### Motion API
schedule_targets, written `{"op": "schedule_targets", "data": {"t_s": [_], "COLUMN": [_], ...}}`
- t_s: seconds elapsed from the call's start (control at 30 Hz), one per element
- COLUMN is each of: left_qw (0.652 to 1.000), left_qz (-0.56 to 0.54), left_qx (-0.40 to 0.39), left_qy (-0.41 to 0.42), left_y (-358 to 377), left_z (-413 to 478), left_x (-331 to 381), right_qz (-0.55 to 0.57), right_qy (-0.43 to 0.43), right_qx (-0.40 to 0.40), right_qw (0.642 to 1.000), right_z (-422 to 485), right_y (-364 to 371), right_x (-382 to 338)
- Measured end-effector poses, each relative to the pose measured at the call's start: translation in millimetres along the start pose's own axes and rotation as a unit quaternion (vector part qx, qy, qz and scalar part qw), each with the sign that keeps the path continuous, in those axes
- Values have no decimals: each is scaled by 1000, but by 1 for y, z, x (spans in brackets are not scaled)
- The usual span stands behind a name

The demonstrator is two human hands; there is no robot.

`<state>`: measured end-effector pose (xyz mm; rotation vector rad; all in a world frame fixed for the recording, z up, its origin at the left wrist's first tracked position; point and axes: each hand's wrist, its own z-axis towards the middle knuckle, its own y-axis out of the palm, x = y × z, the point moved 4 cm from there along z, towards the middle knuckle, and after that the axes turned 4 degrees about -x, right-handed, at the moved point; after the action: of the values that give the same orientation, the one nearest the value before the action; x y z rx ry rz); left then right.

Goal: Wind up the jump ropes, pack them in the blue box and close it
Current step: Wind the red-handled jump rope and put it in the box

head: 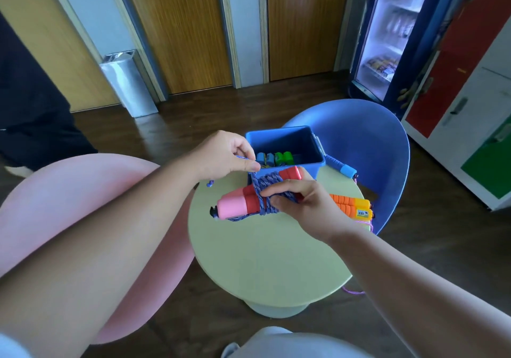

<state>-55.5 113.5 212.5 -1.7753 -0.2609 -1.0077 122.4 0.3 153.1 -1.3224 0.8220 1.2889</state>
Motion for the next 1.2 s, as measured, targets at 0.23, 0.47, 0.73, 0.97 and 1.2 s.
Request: {"op": "schedule_targets", "data": {"t_s": [0.23,0.47,0.73,0.97,1.2], "left_qw": [963,866,932,899,879], "left_qz": [-256,-470,-335,-406,-375], "left_qx": [-26,43,62,41,138], "left_qy": [-86,-167,-126,-157,-258], "left_y": [19,68,110,109,81], "left_z": [-10,-32,-43,-56,-64], "left_x": [-34,-58,-17,-32,-61], "right_qz": [84,185,35,-31,20], "right_qy": [22,32,35,10,33], "right_qx": [41,116,192,151,98], "right_qw": [995,975,980,988,994], "right_z": [-6,8,19,18,10], "right_y": [-12,-28,-22,-17,-33], "right_x": [-9,-13,18,15,25]}}
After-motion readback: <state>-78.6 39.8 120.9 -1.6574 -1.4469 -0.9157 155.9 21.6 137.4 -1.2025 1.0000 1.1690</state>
